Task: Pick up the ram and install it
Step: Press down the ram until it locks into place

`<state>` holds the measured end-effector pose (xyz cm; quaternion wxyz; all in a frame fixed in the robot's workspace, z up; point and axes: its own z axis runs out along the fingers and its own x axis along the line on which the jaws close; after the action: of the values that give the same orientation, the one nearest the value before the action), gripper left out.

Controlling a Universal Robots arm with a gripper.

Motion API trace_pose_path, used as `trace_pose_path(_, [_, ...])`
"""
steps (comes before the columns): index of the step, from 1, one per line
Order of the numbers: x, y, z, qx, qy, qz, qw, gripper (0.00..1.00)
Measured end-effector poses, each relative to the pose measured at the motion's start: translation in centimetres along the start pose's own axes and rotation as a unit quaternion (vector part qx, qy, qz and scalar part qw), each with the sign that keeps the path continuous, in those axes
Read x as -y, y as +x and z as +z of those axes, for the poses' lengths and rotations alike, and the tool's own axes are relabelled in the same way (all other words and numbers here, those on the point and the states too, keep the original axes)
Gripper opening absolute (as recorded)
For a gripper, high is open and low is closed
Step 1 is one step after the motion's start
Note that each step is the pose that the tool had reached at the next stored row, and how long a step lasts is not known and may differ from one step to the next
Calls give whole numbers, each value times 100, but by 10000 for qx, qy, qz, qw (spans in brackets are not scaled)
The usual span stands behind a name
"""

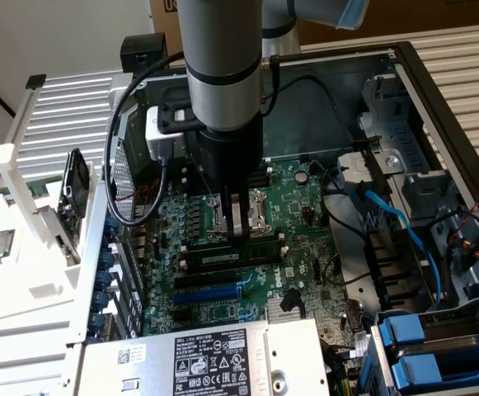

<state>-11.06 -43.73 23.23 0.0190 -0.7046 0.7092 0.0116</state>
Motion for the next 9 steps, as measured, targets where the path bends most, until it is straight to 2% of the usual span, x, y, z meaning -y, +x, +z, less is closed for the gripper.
trace_pose_path(9, [0, 1, 16, -1, -1, -3, 10000, 11])
